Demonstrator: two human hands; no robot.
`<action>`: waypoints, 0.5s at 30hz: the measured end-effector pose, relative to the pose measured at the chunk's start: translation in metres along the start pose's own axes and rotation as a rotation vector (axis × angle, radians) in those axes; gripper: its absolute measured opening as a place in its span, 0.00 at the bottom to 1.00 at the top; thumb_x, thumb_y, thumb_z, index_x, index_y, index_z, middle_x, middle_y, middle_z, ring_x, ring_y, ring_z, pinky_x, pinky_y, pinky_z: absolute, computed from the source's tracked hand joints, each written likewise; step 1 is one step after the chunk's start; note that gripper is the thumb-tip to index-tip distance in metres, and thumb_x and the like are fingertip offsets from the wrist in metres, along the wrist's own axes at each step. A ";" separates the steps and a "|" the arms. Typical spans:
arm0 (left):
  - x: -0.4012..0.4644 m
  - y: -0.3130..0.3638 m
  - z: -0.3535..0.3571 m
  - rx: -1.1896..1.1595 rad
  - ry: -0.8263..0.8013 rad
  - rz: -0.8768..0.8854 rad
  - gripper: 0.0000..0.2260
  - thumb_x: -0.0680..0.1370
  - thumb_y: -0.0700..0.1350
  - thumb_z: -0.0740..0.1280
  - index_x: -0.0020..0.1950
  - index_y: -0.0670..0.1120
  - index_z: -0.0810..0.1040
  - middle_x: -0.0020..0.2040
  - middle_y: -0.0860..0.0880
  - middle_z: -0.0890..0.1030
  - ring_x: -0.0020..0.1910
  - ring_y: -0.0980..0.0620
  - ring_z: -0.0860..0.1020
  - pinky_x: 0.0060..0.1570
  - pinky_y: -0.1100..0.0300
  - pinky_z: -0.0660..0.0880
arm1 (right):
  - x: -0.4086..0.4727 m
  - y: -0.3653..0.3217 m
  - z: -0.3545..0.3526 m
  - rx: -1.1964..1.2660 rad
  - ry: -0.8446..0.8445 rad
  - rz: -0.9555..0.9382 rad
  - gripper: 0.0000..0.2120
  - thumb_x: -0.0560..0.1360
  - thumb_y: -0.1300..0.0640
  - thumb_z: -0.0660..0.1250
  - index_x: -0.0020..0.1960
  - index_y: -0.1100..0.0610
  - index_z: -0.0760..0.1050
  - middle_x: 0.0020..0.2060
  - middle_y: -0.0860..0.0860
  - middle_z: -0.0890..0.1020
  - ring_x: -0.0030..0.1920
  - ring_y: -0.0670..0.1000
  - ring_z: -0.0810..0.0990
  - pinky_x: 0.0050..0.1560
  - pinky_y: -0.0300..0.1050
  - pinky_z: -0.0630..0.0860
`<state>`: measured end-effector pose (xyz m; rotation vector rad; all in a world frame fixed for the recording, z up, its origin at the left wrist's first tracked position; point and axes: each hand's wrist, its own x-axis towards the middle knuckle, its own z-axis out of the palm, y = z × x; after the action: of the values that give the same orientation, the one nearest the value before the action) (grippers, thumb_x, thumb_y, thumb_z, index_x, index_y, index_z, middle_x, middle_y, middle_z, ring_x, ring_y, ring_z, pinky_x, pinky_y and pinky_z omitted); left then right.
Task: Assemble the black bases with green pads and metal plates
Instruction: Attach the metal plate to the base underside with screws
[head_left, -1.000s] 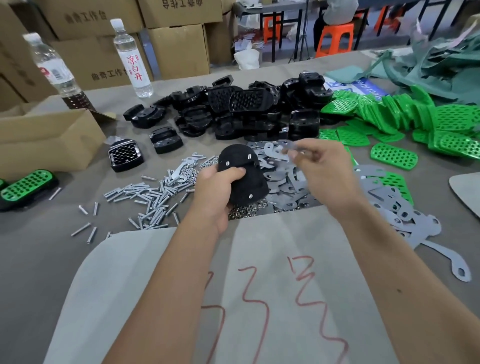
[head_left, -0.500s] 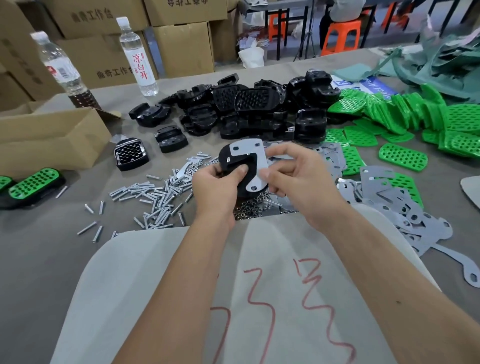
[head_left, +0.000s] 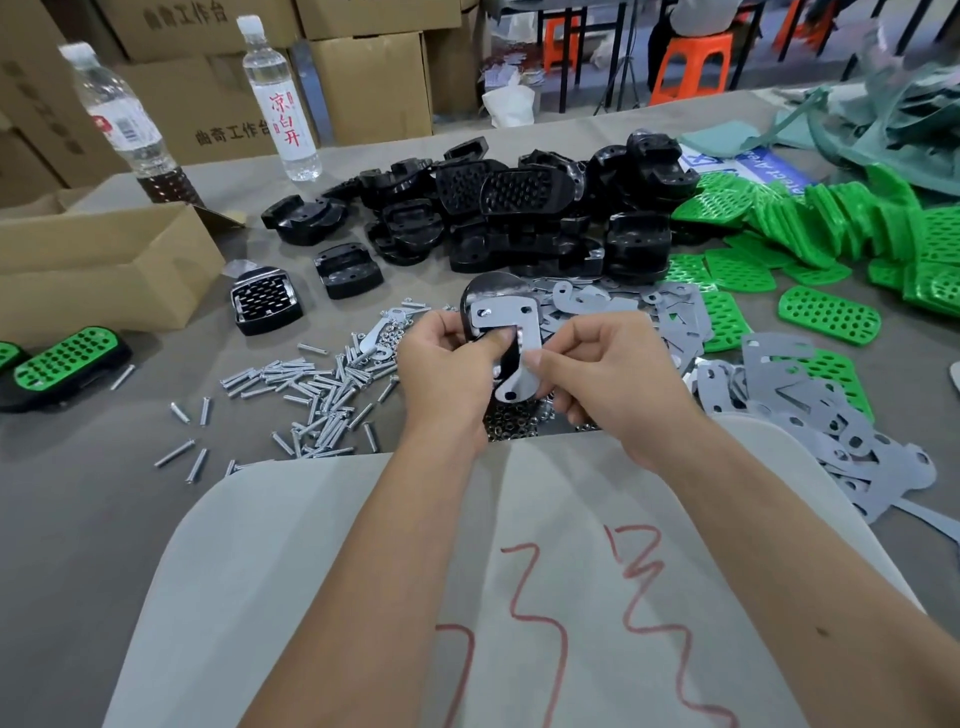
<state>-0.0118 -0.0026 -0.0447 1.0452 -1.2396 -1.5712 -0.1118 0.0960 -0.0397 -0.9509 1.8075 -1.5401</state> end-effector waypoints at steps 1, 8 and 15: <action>0.000 0.000 0.000 -0.003 0.000 0.000 0.10 0.72 0.32 0.77 0.42 0.44 0.79 0.41 0.43 0.84 0.41 0.44 0.82 0.53 0.35 0.81 | 0.001 0.000 0.000 0.009 0.015 0.019 0.11 0.77 0.60 0.75 0.36 0.58 0.79 0.28 0.55 0.83 0.24 0.48 0.74 0.24 0.40 0.71; 0.000 -0.002 0.000 -0.016 0.005 0.003 0.09 0.73 0.33 0.77 0.45 0.43 0.80 0.47 0.38 0.86 0.49 0.35 0.85 0.52 0.34 0.81 | 0.005 -0.002 -0.001 0.062 0.049 0.113 0.09 0.77 0.59 0.75 0.40 0.60 0.80 0.28 0.53 0.81 0.22 0.45 0.71 0.22 0.37 0.67; -0.005 0.003 -0.005 -0.049 -0.101 -0.021 0.09 0.75 0.32 0.75 0.50 0.41 0.80 0.47 0.38 0.82 0.46 0.39 0.82 0.54 0.32 0.81 | 0.004 -0.005 -0.004 0.109 0.039 0.152 0.12 0.78 0.60 0.73 0.37 0.59 0.78 0.25 0.51 0.77 0.19 0.45 0.67 0.21 0.35 0.63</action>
<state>-0.0057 0.0003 -0.0425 0.9605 -1.2550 -1.6797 -0.1161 0.0946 -0.0338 -0.7198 1.7594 -1.5539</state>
